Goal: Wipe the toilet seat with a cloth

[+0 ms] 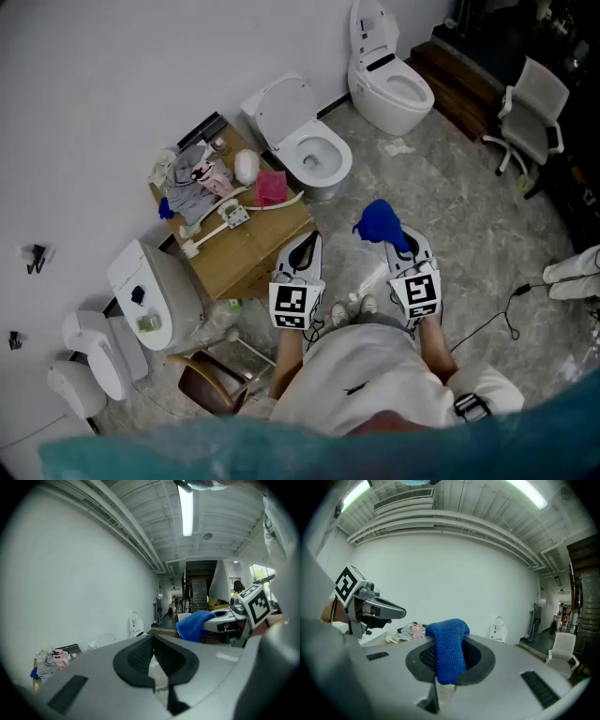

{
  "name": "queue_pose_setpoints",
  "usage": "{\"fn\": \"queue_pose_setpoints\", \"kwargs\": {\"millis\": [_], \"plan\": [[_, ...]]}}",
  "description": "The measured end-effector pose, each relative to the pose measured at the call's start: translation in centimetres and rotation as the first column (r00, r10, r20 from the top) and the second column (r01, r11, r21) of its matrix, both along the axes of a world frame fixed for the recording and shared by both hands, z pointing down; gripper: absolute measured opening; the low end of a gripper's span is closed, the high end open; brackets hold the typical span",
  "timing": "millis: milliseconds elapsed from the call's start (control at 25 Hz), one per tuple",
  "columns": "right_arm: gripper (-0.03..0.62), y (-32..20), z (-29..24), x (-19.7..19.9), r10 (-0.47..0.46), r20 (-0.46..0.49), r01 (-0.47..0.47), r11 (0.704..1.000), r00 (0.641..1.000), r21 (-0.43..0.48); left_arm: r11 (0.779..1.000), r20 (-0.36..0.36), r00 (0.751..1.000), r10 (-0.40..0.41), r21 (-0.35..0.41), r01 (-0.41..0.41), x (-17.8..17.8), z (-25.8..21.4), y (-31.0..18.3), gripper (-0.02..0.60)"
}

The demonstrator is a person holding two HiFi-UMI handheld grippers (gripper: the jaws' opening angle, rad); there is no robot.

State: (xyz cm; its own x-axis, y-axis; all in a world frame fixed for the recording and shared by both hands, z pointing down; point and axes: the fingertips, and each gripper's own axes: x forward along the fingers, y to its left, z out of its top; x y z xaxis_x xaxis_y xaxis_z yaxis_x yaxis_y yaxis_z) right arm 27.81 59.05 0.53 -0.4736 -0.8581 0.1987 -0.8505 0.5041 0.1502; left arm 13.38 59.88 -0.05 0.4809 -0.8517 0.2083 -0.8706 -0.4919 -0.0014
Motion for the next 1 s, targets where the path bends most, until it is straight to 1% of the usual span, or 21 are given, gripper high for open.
{"fn": "queue_pose_setpoints", "kwargs": {"millis": [240, 520, 720, 1000], "plan": [[0.021, 0.5, 0.1, -0.8, 0.023, 0.005, -0.023, 1.0, 1.0, 0.005, 1.0, 0.007, 1.0, 0.025, 0.006, -0.025, -1.0, 0.4, 0.2, 0.009], [0.021, 0.5, 1.6, -1.6, 0.05, 0.0, -0.05, 0.998, 0.999, -0.025, 0.999, -0.005, 0.999, 0.051, -0.002, -0.051, -1.5, 1.5, -0.6, 0.009], [0.021, -1.2, 2.2, -1.4, 0.063, -0.001, -0.063, 0.997, 0.998, -0.039, 0.998, 0.003, 0.998, 0.065, -0.01, -0.065, -1.4, 2.0, -2.6, 0.009], [0.021, -5.5, 2.9, -0.8, 0.065, 0.004, -0.065, 0.997, 0.998, -0.05, 0.997, 0.0, 0.998, 0.069, -0.019, -0.069, -0.8, 2.6, -6.7, 0.009]]}}
